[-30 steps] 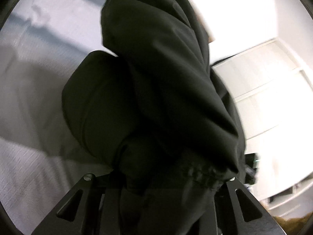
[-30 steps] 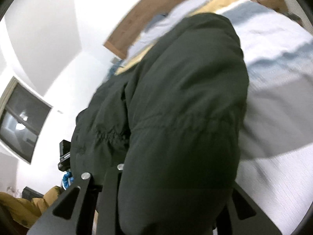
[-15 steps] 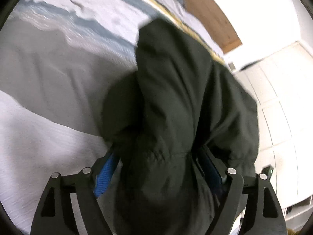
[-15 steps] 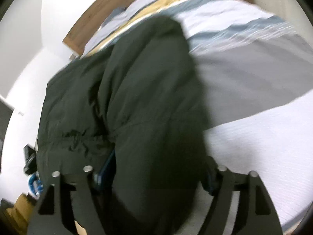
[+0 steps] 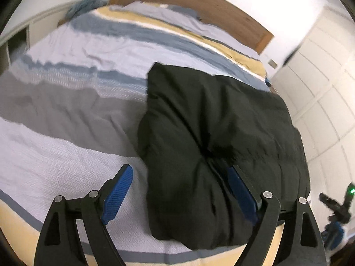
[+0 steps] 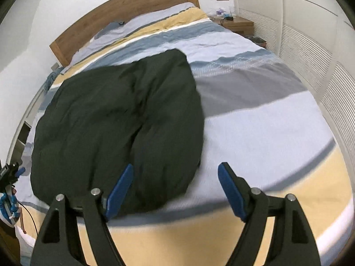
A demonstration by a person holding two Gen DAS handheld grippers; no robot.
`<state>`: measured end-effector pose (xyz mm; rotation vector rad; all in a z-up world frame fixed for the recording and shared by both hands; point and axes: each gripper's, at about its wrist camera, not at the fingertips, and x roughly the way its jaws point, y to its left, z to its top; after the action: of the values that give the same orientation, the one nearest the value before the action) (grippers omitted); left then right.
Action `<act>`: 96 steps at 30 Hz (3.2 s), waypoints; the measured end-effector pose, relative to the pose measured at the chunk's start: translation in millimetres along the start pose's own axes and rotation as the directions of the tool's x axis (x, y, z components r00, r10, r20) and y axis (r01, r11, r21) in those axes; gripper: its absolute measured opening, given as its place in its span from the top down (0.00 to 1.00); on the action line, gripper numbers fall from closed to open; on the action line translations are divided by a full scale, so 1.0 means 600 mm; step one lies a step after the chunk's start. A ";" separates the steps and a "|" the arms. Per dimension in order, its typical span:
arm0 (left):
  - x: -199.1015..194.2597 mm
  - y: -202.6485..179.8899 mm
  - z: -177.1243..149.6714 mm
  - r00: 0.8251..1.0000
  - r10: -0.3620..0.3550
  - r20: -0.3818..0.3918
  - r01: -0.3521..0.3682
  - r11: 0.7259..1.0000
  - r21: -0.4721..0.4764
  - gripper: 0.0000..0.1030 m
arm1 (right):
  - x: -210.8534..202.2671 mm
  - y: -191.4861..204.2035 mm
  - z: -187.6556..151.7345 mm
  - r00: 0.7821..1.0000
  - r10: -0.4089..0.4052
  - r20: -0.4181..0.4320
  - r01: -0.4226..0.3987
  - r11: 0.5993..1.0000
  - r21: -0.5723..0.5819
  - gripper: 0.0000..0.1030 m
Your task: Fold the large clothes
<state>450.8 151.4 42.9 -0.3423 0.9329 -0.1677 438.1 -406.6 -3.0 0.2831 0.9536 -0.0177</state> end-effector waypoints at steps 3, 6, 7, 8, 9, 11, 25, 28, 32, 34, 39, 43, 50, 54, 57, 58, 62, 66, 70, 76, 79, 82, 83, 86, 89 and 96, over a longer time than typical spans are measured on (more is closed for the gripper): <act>0.000 -0.032 -0.045 0.999 0.034 0.013 -0.034 0.998 0.059 0.15 | -0.029 0.030 -0.036 1.000 -0.024 0.006 0.023 1.000 0.012 0.24; 0.009 -0.070 -0.080 0.998 0.053 0.025 -0.055 0.995 0.086 0.11 | -0.036 0.052 -0.069 0.999 -0.023 0.028 0.024 0.999 -0.029 0.24; 0.011 -0.082 -0.093 0.998 0.062 0.033 -0.065 0.993 0.099 0.10 | -0.031 0.056 -0.077 0.999 -0.025 0.040 0.027 0.998 -0.049 0.24; 0.013 -0.097 -0.110 0.996 0.071 0.050 -0.076 0.990 0.119 0.10 | -0.023 0.059 -0.087 0.998 -0.026 0.057 0.030 0.997 -0.071 0.24; 0.014 -0.111 -0.128 0.994 0.082 0.078 -0.092 0.986 0.139 0.09 | -0.014 0.061 -0.097 0.997 -0.023 0.072 0.029 0.996 -0.090 0.24; 0.012 -0.135 -0.157 0.987 0.099 0.129 -0.119 0.981 0.156 0.05 | 0.008 0.065 -0.118 0.995 -0.001 0.097 0.015 0.990 -0.139 0.24; 0.055 -0.242 -0.256 0.954 0.098 0.284 -0.173 0.952 0.253 0.01 | 0.016 0.100 -0.160 0.960 0.069 0.272 0.005 0.965 -0.263 0.24; 0.052 -0.244 -0.248 0.943 0.128 0.308 -0.206 0.949 0.238 0.01 | 0.016 0.104 -0.159 0.962 0.076 0.264 -0.007 0.967 -0.254 0.24; 0.040 -0.233 -0.233 0.939 0.131 0.318 -0.210 0.951 0.227 0.01 | -0.001 0.116 -0.157 0.958 0.066 0.278 0.012 0.962 -0.272 0.24; 0.033 -0.228 -0.230 0.940 0.121 0.318 -0.200 0.953 0.227 0.01 | -0.005 0.123 -0.158 0.959 0.060 0.278 0.021 0.959 -0.281 0.24; 0.009 -0.231 -0.243 0.933 0.145 0.330 -0.229 0.945 0.234 0.01 | -0.024 0.142 -0.174 0.956 0.053 0.287 0.037 0.953 -0.300 0.24; -0.028 -0.234 -0.256 0.934 0.158 0.320 -0.233 0.949 0.211 0.01 | -0.051 0.152 -0.189 0.960 0.033 0.276 0.053 0.952 -0.301 0.24; -0.106 -0.229 -0.313 0.933 0.208 0.292 -0.256 0.957 0.135 0.01 | -0.132 0.176 -0.253 0.967 0.026 0.254 0.057 0.948 -0.312 0.24; -0.162 -0.233 -0.352 0.929 0.216 0.300 -0.269 0.952 0.146 0.01 | -0.187 0.191 -0.299 0.966 0.022 0.256 0.066 0.943 -0.328 0.24; -0.205 -0.234 -0.378 0.925 0.219 0.310 -0.276 0.949 0.150 0.01 | -0.225 0.203 -0.328 0.962 0.025 0.270 0.074 0.934 -0.350 0.24; -0.219 -0.235 -0.388 0.924 0.222 0.312 -0.279 0.948 0.153 0.01 | -0.237 0.207 -0.336 0.960 0.027 0.279 0.077 0.932 -0.354 0.24; -0.260 -0.239 -0.419 0.919 0.225 0.324 -0.287 0.945 0.157 0.01 | -0.284 0.214 -0.361 0.950 0.044 0.311 0.077 0.927 -0.366 0.24; -0.298 -0.247 -0.446 0.913 0.224 0.340 -0.291 0.943 0.160 0.01 | -0.324 0.216 -0.376 0.940 0.057 0.337 0.080 0.923 -0.377 0.24; -0.325 -0.257 -0.464 0.908 0.223 0.355 -0.297 0.940 0.168 0.01 | -0.357 0.213 -0.391 0.931 0.066 0.360 0.080 0.923 -0.376 0.24; -0.358 -0.265 -0.480 0.899 0.220 0.378 -0.299 0.940 0.164 0.01 | -0.393 0.203 -0.411 0.920 0.073 0.385 0.081 0.926 -0.369 0.24; -0.369 -0.269 -0.487 0.897 0.219 0.385 -0.299 0.940 0.164 0.01 | -0.408 0.198 -0.420 0.916 0.075 0.394 0.082 0.927 -0.367 0.24; -0.378 -0.272 -0.495 0.894 0.221 0.390 -0.304 0.938 0.167 0.01 | -0.422 0.192 -0.427 0.912 0.076 0.402 0.081 0.929 -0.360 0.24; -0.380 -0.273 -0.497 0.893 0.222 0.391 -0.306 0.937 0.168 0.01 | -0.425 0.190 -0.430 0.912 0.077 0.402 0.080 0.930 -0.359 0.24; -0.386 -0.274 -0.501 0.890 0.227 0.396 -0.314 0.934 0.170 0.01 | -0.431 0.181 -0.435 0.912 0.073 0.404 0.082 0.932 -0.353 0.24; -0.391 -0.278 -0.505 0.886 0.234 0.399 -0.323 0.931 0.170 0.01 | -0.439 0.171 -0.441 0.911 0.068 0.406 0.084 0.935 -0.344 0.24; -0.403 -0.286 -0.516 0.879 0.244 0.410 -0.337 0.926 0.172 0.00 | -0.457 0.151 -0.450 0.907 0.063 0.417 0.084 0.942 -0.325 0.24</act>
<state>59.3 -5.9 118.3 -0.0018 0.5573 0.0676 74.5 -283.0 91.9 -0.0476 0.5098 0.0719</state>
